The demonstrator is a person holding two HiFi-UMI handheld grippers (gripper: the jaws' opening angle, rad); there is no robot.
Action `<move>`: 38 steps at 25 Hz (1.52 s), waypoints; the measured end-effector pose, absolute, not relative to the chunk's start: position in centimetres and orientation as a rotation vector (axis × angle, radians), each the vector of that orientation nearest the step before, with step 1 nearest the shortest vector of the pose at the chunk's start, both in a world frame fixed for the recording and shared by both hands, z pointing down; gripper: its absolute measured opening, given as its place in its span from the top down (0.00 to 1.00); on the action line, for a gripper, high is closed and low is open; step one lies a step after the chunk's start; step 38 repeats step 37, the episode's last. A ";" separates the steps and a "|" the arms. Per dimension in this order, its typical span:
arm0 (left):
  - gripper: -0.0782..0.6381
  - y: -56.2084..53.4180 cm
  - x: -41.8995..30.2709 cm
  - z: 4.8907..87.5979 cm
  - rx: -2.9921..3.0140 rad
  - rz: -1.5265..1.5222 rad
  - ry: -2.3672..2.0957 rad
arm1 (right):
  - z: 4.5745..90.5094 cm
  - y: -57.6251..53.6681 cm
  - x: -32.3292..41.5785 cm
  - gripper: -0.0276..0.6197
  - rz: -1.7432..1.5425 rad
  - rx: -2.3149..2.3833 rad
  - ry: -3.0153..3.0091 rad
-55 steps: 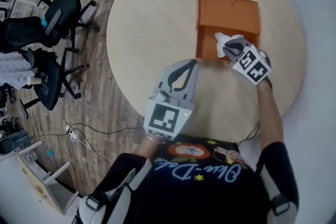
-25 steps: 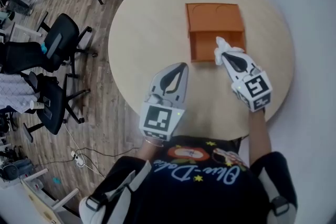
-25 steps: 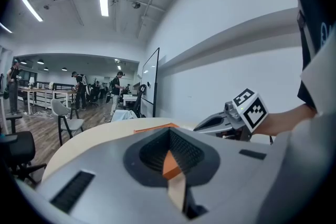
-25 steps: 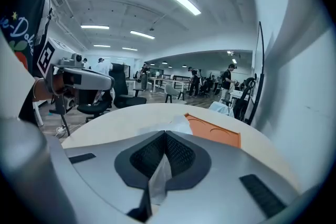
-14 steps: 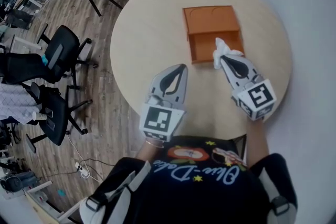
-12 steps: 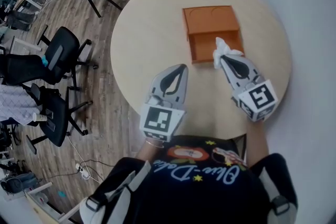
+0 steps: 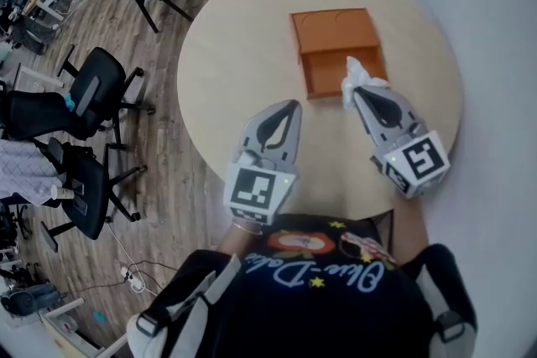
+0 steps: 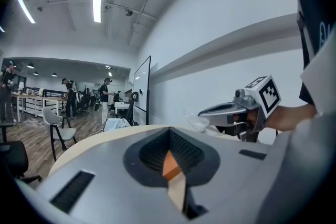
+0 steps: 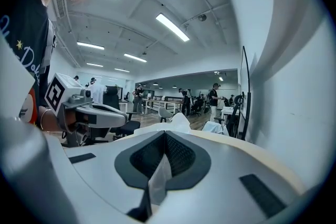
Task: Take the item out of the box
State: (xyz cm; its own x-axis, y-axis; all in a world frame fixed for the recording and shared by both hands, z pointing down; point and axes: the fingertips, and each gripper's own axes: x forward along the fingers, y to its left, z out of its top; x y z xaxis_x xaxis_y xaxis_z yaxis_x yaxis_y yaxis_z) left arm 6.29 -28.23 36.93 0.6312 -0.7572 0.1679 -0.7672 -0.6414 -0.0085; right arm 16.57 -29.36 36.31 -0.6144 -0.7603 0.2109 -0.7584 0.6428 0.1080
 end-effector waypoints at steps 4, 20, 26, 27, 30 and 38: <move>0.91 -28.0 6.4 37.0 2.783 0.234 -1.292 | 36.0 -29.0 16.4 0.96 -0.026 1.238 -2.631; 0.91 -28.0 5.5 36.9 2.765 0.198 -1.302 | 35.6 -28.7 15.2 0.96 -0.042 1.205 -2.638; 0.91 -28.2 5.2 37.2 2.760 0.196 -1.296 | 35.4 -28.9 14.8 0.96 -0.087 1.194 -2.653; 0.91 -28.2 5.1 37.3 2.763 0.200 -1.293 | 35.5 -28.9 14.8 0.96 -0.086 1.197 -2.649; 0.91 -28.3 5.2 37.2 2.755 0.186 -1.290 | 35.8 -29.0 15.1 0.96 -0.065 1.204 -2.632; 0.91 -28.8 5.3 37.6 2.758 0.201 -1.286 | 35.6 -29.3 15.1 0.96 -0.067 1.202 -2.640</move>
